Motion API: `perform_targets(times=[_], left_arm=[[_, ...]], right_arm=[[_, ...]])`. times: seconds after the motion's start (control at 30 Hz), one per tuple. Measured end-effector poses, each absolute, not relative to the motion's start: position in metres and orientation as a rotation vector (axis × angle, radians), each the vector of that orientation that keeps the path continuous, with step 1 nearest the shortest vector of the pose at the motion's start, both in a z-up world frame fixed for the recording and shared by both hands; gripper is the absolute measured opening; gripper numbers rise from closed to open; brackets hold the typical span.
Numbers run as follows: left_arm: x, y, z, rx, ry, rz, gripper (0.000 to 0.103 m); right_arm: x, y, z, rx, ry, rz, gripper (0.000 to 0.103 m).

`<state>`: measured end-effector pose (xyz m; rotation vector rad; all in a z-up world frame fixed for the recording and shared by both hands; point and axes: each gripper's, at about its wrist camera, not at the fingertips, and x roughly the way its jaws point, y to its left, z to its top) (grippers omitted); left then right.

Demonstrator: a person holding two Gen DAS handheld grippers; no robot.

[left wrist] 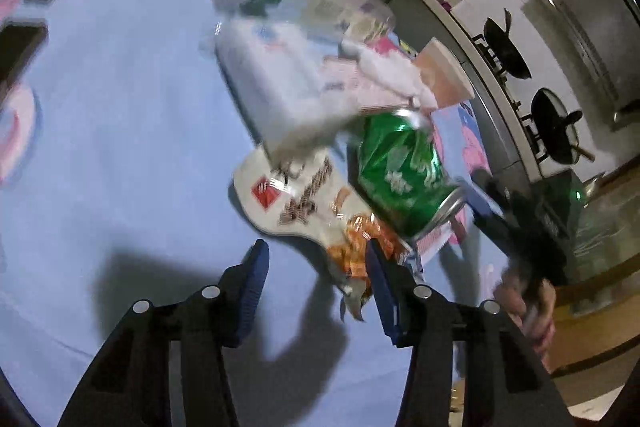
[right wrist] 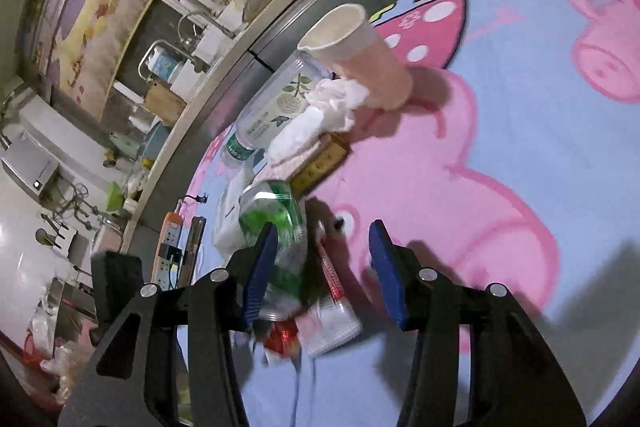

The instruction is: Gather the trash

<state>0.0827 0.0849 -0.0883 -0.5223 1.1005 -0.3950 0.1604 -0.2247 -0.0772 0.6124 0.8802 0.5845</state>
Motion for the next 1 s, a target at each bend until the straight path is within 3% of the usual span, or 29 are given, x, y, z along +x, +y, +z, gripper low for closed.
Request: perform_targets(times=[0.17,0.23,0.3,0.43,0.63,1.0], left_arm=[[0.086,0.086,-0.093,-0.625,1.077,-0.44,0.06],[0.091,0.08,-0.095,-0.652,1.076,-0.458,0.06],[0.094,0.071,-0.095,-0.662,1.069,-0.455,0.051],[0.1,0.065,-0.096,-0.647,1.059,-0.421,0.015],[0.092,0.068,-0.089,-0.649,1.038,-0.424,0.015],[0.078,0.035,-0.041,-0.515,0.95,-0.527,0.015]], right_arm=[[0.186,-0.184,-0.086,0.578,0.963,0.641,0.047],[0.183,-0.175,-0.089,0.564,0.971,0.669,0.023],[0.176,-0.173,-0.093,0.565,0.97,0.668,0.022],[0.163,-0.186,-0.099,0.652,0.945,0.659,0.018],[0.148,-0.231,-0.09,0.775,0.836,0.61,0.011],[0.113,-0.339,-0.113,0.944,0.739,0.351,0.013]])
